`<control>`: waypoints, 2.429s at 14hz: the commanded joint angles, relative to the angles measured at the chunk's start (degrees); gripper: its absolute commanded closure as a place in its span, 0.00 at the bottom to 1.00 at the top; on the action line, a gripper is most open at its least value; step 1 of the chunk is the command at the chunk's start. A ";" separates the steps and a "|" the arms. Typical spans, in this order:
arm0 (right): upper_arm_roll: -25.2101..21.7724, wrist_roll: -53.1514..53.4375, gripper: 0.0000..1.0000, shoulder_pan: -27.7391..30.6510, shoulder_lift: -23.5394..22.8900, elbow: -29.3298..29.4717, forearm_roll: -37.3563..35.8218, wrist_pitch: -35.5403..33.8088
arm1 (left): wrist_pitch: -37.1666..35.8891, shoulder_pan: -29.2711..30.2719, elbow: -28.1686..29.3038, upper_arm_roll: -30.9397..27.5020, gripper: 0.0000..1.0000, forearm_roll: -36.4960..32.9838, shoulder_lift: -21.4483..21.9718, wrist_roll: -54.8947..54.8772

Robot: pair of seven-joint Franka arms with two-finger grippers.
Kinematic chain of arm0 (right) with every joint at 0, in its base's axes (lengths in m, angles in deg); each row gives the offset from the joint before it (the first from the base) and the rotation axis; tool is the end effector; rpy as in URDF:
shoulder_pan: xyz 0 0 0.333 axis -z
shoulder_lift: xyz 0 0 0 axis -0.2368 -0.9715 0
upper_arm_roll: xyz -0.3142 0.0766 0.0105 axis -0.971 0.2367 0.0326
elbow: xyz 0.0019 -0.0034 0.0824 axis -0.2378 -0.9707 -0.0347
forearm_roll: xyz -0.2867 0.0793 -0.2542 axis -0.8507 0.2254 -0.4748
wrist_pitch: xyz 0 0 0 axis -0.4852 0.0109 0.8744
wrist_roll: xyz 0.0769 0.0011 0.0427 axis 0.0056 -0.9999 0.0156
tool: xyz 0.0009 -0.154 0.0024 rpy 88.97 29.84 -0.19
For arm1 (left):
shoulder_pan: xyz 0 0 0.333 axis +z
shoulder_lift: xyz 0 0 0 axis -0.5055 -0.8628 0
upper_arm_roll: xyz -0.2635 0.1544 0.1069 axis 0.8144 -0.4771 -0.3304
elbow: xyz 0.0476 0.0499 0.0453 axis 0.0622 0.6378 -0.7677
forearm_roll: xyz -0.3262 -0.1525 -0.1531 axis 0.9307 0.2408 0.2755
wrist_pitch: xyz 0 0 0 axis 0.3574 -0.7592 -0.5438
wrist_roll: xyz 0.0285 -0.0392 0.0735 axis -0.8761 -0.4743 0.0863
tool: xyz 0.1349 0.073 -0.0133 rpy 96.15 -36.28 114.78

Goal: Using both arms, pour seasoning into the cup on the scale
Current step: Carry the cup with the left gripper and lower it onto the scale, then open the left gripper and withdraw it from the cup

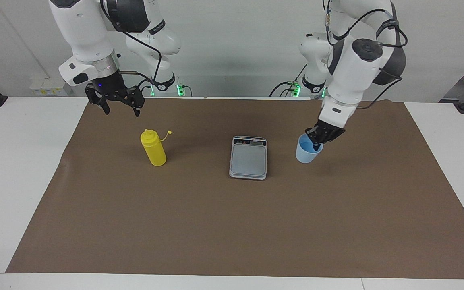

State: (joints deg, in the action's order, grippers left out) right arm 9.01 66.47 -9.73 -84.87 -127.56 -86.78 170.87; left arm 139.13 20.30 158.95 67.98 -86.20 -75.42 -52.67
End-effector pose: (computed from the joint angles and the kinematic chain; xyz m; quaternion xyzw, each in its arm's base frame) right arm 0.5401 0.0276 0.5627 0.9991 -0.0391 0.0057 0.0122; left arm 0.5539 -0.2412 0.4738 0.9934 0.0949 0.0441 0.0468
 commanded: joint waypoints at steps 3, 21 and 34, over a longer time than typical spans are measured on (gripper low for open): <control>0.19 -0.93 0.00 0.52 1.22 -1.29 -0.27 0.31 | 4.93 -7.50 1.07 -1.07 1.00 -0.72 -2.58 5.75; 0.02 -0.67 0.00 0.78 1.13 -1.29 -0.27 1.01 | 16.36 -14.37 5.38 -1.07 1.00 -7.93 -10.31 16.21; 0.10 -0.85 0.00 1.83 1.13 -1.29 -0.18 1.01 | 6.36 -8.06 1.78 -1.60 0.00 -8.46 -3.12 5.95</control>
State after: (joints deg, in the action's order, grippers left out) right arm 8.92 66.47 -9.14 -84.84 -127.56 -86.78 170.91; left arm 149.03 9.96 160.25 66.12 -93.46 -82.06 -43.15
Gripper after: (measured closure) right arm 0.000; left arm 0.026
